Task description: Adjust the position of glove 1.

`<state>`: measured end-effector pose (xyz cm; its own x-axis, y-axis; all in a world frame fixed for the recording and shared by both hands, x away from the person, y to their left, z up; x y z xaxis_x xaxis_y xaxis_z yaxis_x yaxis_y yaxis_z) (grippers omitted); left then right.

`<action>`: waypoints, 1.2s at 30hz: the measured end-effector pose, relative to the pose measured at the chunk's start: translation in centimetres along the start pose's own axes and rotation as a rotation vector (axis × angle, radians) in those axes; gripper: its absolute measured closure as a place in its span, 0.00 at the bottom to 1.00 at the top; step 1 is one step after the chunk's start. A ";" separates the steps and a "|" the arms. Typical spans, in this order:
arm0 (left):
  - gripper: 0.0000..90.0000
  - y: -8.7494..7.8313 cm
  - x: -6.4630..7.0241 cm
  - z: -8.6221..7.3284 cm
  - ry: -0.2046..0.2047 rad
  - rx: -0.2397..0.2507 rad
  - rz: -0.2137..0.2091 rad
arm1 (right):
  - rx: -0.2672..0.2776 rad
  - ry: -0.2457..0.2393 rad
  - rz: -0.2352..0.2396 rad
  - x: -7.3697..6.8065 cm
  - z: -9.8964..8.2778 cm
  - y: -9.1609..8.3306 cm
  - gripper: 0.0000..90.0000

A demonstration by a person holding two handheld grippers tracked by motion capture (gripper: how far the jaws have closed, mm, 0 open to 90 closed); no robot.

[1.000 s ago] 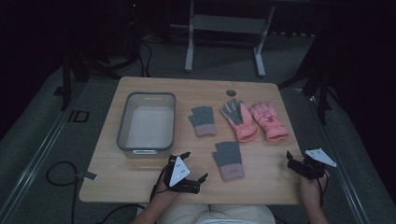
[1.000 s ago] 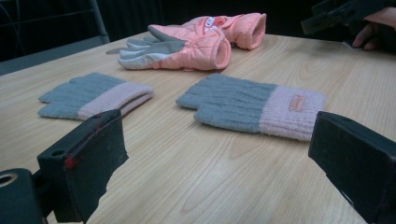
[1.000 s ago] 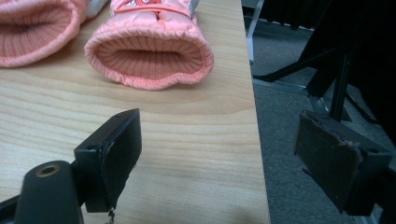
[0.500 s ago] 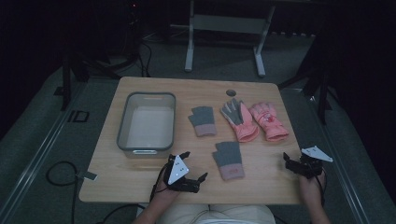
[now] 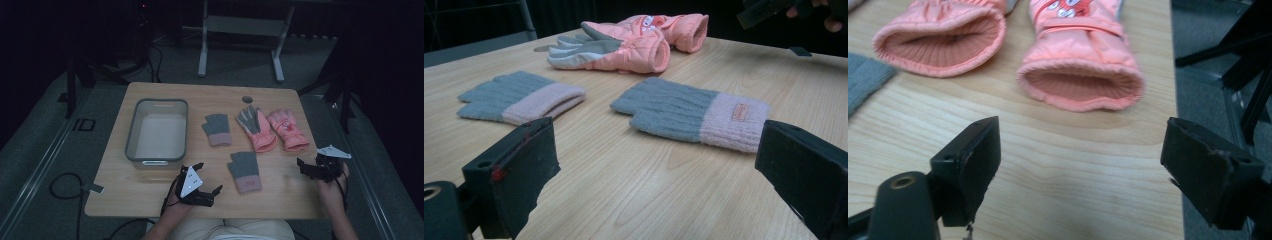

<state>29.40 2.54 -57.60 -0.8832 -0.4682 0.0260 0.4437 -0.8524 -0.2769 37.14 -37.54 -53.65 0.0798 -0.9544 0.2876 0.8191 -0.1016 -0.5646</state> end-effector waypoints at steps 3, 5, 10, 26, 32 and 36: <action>0.03 0.0 -0.1 0.0 -0.009 0.004 -0.006 | -0.026 0.021 0.075 -0.6 1.1 0.0 0.19; 0.03 0.0 -0.1 0.0 -0.008 0.001 -0.010 | -0.008 0.012 0.058 -1.0 2.1 -0.1 0.16; 0.03 0.0 -0.1 0.0 -0.005 -0.002 -0.014 | 0.009 0.045 0.102 -2.0 4.4 0.0 0.12; 0.03 0.0 -0.1 0.0 -0.008 -0.001 -0.022 | 0.130 -0.030 0.201 -5.9 11.1 -0.1 0.15; 0.03 0.0 0.0 0.0 -0.005 -0.004 -0.022 | 0.099 -0.062 0.253 -7.8 12.4 0.9 0.23; 0.03 0.0 0.0 0.0 -0.004 -0.002 -0.023 | 0.100 -0.092 0.269 -9.2 13.2 1.5 0.27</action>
Point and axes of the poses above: each handheld gripper's, and its own axes: y roughly forward along the jaws, z roughly out of its top, x roughly to its right, the point moved 4 cm from there along y, roughly forward along the jaws, and after that the axes turned 15 degrees about -z, right-handed, at the moved point
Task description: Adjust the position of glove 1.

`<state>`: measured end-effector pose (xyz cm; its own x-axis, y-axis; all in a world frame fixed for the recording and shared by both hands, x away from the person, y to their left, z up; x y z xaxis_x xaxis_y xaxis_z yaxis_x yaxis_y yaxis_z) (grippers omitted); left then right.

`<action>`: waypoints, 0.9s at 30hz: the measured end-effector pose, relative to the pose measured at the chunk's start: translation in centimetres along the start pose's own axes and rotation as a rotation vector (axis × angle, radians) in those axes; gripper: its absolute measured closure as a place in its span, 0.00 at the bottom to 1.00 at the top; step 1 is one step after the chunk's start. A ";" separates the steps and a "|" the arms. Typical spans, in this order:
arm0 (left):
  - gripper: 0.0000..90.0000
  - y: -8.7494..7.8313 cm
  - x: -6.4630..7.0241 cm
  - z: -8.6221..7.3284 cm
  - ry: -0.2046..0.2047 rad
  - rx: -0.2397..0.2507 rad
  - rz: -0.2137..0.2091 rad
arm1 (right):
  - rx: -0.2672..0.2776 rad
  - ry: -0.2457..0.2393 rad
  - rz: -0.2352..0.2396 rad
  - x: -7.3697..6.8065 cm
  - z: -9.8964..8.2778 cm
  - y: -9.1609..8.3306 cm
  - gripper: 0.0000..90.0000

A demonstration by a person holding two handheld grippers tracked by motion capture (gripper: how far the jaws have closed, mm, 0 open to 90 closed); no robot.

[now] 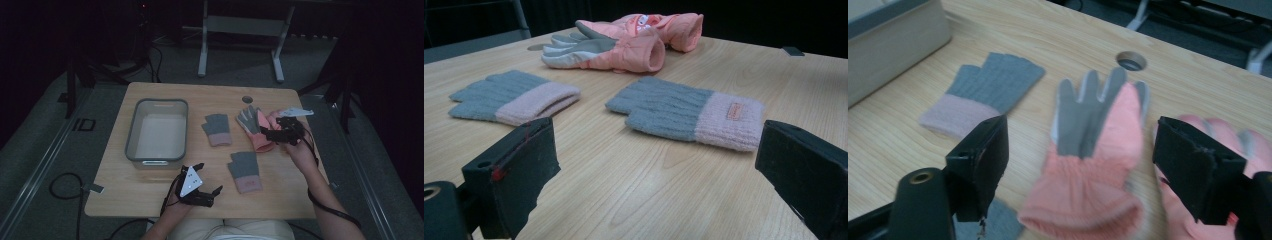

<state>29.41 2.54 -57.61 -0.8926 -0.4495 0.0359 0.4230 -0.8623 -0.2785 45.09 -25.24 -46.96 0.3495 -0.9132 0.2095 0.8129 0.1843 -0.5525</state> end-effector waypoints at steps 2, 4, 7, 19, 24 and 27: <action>0.03 0.0 0.0 0.0 0.001 0.001 0.001 | 0.011 -0.025 0.011 -0.6 0.4 0.5 0.29; 0.03 0.0 0.0 0.0 0.001 0.000 -0.003 | 0.016 -0.044 0.030 -1.3 0.8 0.9 0.31; 0.03 0.0 0.0 0.0 0.000 0.000 -0.004 | 0.025 -0.066 0.038 -2.0 1.2 1.3 0.33; 0.02 -0.1 0.1 0.0 -0.002 0.002 -0.009 | 0.019 -0.132 0.108 -6.8 2.6 4.9 0.42; 0.02 -0.1 0.1 0.0 0.005 0.001 -0.009 | -0.013 -0.143 0.135 -8.6 2.5 7.0 0.45; 0.02 -0.1 0.1 0.0 0.002 0.005 -0.010 | -0.030 -0.147 0.146 -9.5 2.5 8.1 0.49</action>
Point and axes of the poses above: each handheld gripper's, and its own axes: y roughly forward along the jaws, z roughly out of its top, x roughly to its right, the point moved 4 cm from there along y, roughly forward along the jaws, and after that the axes turned 15 degrees about -z, right-handed, at the moved point
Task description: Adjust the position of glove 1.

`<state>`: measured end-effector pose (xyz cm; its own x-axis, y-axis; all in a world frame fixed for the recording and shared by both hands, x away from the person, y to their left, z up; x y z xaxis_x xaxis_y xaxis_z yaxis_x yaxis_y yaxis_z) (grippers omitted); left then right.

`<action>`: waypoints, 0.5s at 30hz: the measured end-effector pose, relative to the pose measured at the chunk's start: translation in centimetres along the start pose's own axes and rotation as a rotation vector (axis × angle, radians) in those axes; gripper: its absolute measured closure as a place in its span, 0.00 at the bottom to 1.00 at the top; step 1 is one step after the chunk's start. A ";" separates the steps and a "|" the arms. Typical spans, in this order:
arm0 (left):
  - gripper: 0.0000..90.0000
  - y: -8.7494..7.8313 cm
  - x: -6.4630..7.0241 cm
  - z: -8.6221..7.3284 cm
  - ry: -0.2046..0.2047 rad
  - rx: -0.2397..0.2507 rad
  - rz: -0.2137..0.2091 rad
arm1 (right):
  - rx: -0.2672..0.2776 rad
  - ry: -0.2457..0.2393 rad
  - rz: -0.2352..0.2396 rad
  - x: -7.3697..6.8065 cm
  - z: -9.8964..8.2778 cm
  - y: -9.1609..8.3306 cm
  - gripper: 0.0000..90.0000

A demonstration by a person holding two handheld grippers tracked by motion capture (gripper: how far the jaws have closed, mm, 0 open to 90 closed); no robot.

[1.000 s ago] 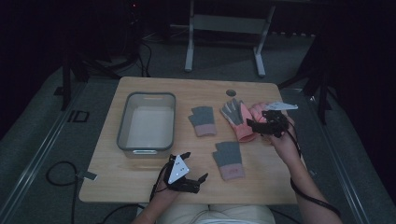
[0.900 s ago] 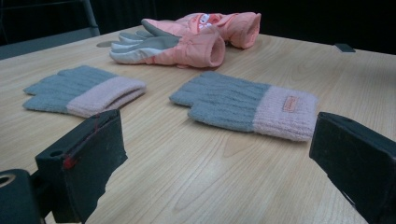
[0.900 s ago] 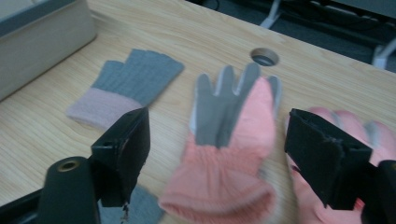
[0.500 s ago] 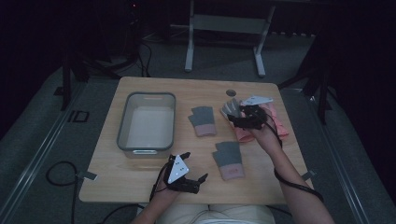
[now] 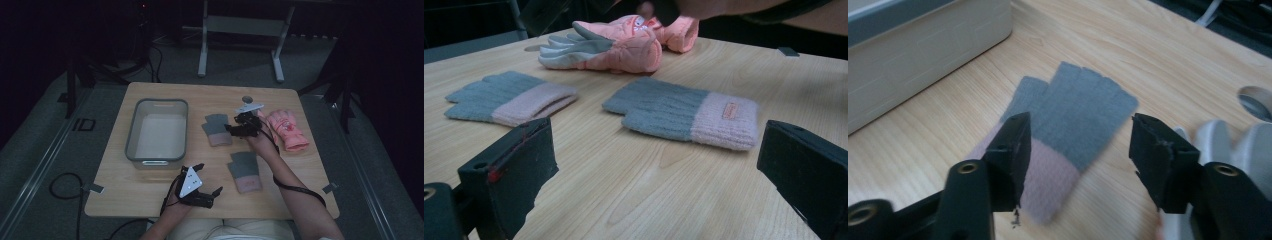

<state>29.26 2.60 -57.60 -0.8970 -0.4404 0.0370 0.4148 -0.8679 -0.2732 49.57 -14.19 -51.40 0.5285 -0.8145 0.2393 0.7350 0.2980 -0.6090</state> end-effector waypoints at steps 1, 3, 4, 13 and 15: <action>0.02 0.0 0.0 0.0 0.000 0.000 -0.001 | -0.008 0.008 0.011 -0.2 0.0 0.4 0.50; 0.02 0.0 0.0 0.0 0.000 0.001 0.000 | -0.023 0.010 0.008 -0.7 0.0 1.3 0.51; 0.02 0.0 0.0 0.0 0.002 0.001 0.001 | -0.033 0.017 0.009 -0.9 0.0 1.8 0.53; 0.02 -0.1 0.0 0.0 0.001 0.006 0.003 | -0.088 0.011 0.055 -1.9 0.8 4.9 0.65; 0.02 -0.1 0.0 0.0 0.002 0.008 0.003 | -0.093 0.006 0.044 -1.9 0.9 5.7 0.65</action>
Point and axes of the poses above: each handheld gripper's, and its own axes: y roughly forward along the jaws, z roughly out of its top, x roughly to its right, the point moved 4 cm from there along y, roughly forward along the jaws, and after that the axes turned 15 degrees about -z, right-handed, at the moved point
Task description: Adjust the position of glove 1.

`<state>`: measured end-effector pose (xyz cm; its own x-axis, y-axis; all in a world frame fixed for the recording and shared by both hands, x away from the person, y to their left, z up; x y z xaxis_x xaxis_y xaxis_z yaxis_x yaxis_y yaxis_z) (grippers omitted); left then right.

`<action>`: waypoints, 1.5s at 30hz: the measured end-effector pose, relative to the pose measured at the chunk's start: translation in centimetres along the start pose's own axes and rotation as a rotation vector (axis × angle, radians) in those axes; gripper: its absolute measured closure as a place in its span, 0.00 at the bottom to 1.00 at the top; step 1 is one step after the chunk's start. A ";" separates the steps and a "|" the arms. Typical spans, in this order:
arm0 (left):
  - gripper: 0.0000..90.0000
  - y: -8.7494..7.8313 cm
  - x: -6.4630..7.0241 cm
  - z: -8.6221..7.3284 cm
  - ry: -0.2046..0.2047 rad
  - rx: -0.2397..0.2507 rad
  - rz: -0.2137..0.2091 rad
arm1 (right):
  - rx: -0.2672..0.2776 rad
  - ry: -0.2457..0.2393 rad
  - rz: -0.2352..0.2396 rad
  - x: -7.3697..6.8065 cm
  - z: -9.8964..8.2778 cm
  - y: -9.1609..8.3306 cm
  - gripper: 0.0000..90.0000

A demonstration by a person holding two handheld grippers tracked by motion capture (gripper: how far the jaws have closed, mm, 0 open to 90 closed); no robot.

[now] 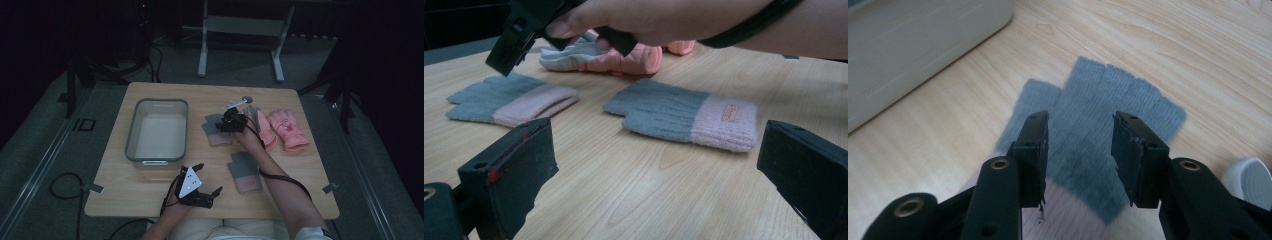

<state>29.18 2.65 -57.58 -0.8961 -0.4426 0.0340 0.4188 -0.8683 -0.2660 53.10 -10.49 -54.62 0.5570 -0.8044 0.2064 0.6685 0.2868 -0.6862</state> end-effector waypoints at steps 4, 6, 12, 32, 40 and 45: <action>0.02 0.0 0.0 0.0 0.004 -0.002 0.001 | -0.008 -0.022 -0.014 0.2 0.3 1.3 0.64; 0.02 0.0 0.0 0.0 0.004 0.000 0.003 | -0.013 -0.031 -0.022 0.3 0.3 1.7 0.64; 0.02 -0.1 0.1 0.0 0.008 0.002 0.004 | -0.031 -0.053 -0.013 0.2 0.2 2.8 0.64; 0.02 -0.1 0.1 0.0 0.013 0.005 0.019 | -0.125 0.051 0.090 -0.6 0.0 3.2 0.94; 0.02 -0.1 0.1 0.0 0.017 0.013 0.038 | -0.038 0.096 0.058 -1.7 1.4 -1.9 0.95; 0.02 -0.2 0.1 0.0 0.032 0.019 0.060 | 0.023 0.152 0.031 -2.2 1.5 -6.2 0.95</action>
<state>28.97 2.76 -57.53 -0.8736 -0.4865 -0.0123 0.4741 -0.8449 -0.2478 48.53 -9.72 -49.76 0.4976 -0.8640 0.0763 0.6641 0.3229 -0.6743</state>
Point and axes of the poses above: each handheld gripper's, and its own axes: y roughly forward along the jaws, z roughly out of its top, x roughly to its right, the point moved 4 cm from there along y, roughly forward along the jaws, and after that the axes turned 15 degrees about -z, right-handed, at the moved point
